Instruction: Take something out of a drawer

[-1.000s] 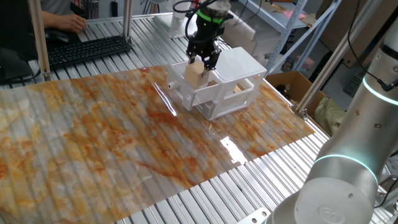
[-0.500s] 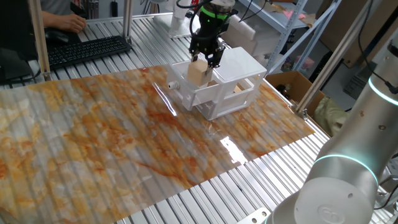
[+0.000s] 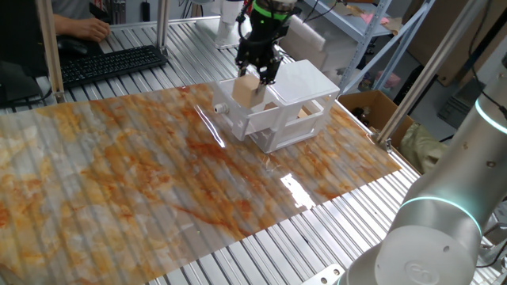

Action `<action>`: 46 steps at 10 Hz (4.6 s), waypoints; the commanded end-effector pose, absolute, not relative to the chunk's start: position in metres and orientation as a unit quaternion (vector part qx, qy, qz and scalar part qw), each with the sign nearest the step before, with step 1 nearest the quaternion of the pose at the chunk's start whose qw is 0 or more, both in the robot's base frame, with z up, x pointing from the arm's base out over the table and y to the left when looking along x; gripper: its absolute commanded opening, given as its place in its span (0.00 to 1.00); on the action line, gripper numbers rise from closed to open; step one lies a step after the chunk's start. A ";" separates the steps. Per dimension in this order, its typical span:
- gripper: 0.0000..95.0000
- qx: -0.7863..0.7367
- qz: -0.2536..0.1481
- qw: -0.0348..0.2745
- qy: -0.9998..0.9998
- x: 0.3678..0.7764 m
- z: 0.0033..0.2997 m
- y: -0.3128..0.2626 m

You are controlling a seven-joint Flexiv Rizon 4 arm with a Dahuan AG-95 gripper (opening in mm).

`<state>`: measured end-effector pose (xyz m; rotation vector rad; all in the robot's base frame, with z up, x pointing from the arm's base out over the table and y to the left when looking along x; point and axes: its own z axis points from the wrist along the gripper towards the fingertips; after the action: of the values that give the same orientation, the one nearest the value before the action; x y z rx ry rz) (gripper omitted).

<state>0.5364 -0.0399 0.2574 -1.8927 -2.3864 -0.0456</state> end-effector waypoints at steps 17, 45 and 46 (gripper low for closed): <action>0.00 -0.249 -0.022 0.036 -0.968 0.489 0.165 0.096; 0.80 -0.088 0.006 0.012 -0.996 0.488 0.061 0.092; 1.00 -0.101 -0.001 0.012 -0.995 0.487 0.061 0.092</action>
<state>0.4879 0.0919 0.0612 -0.2916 -3.1029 0.0051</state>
